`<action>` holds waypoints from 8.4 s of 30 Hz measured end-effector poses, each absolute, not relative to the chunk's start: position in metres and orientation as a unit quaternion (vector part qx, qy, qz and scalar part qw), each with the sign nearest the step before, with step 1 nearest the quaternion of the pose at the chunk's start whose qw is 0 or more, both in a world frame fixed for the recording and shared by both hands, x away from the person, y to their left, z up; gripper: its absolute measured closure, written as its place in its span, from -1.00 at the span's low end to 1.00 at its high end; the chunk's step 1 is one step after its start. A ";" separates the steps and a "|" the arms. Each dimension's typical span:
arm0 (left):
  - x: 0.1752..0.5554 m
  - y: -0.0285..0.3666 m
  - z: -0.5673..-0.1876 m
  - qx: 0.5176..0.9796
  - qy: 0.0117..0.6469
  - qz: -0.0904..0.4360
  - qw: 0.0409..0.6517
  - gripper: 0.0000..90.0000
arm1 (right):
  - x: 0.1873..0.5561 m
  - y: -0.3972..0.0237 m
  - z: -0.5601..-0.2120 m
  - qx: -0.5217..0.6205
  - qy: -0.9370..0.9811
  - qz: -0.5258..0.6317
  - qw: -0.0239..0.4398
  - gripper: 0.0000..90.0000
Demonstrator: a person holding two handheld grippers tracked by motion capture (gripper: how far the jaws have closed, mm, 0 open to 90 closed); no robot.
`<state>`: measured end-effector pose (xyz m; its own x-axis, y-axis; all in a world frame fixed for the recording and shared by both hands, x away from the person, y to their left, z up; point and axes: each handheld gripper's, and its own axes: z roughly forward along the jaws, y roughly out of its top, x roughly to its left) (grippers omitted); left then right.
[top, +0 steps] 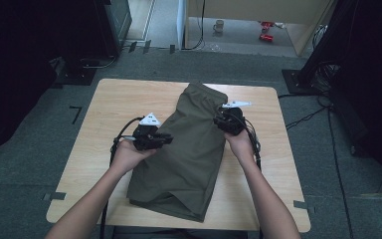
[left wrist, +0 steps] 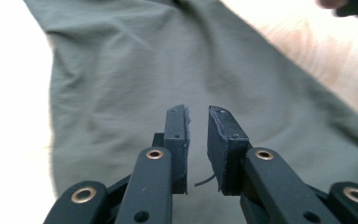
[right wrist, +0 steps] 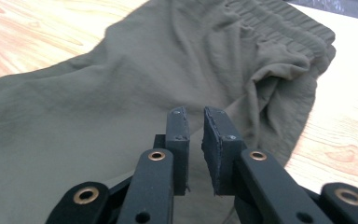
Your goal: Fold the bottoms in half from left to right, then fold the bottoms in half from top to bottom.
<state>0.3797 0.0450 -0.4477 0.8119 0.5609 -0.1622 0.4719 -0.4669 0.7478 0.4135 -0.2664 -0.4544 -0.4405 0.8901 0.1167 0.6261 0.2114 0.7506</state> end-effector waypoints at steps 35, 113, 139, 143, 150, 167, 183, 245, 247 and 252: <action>0.395 0.060 -0.511 0.853 0.325 0.040 0.406 0.36 | 0.351 -0.265 -0.517 0.449 0.795 0.365 0.182 0.23; 0.268 0.078 -0.492 0.846 0.340 0.033 0.411 0.06 | 0.279 -0.257 -0.504 0.419 0.804 0.394 0.153 -0.03; 0.359 0.075 -0.470 0.838 0.348 0.051 0.418 0.01 | 0.336 -0.271 -0.488 0.449 0.789 0.391 0.151 -0.14; 0.374 0.070 -0.466 0.841 0.342 0.055 0.416 0.01 | 0.351 -0.269 -0.483 0.450 0.785 0.394 0.159 -0.16; 0.403 0.064 -0.460 0.833 0.350 0.052 0.426 0.00 | 0.374 -0.272 -0.478 0.468 0.769 0.405 0.162 -0.17; 0.461 0.052 -0.465 0.820 0.367 0.050 0.437 0.02 | 0.428 -0.281 -0.474 0.482 0.757 0.408 0.167 -0.18; 0.501 0.027 -0.461 0.822 0.382 0.040 0.420 -0.02 | 0.453 -0.280 -0.475 0.500 0.746 0.403 0.176 -0.21; 0.536 0.010 -0.491 0.827 0.438 0.000 0.352 -0.20 | 0.484 -0.262 -0.497 0.522 0.744 0.407 0.087 0.63; 0.533 0.009 -0.490 0.823 0.439 0.007 0.360 -0.06 | 0.484 -0.260 -0.495 0.518 0.751 0.399 0.095 0.63; 0.526 0.002 -0.480 0.832 0.425 0.036 0.356 0.44 | 0.484 -0.261 -0.489 0.517 0.745 0.412 0.091 0.64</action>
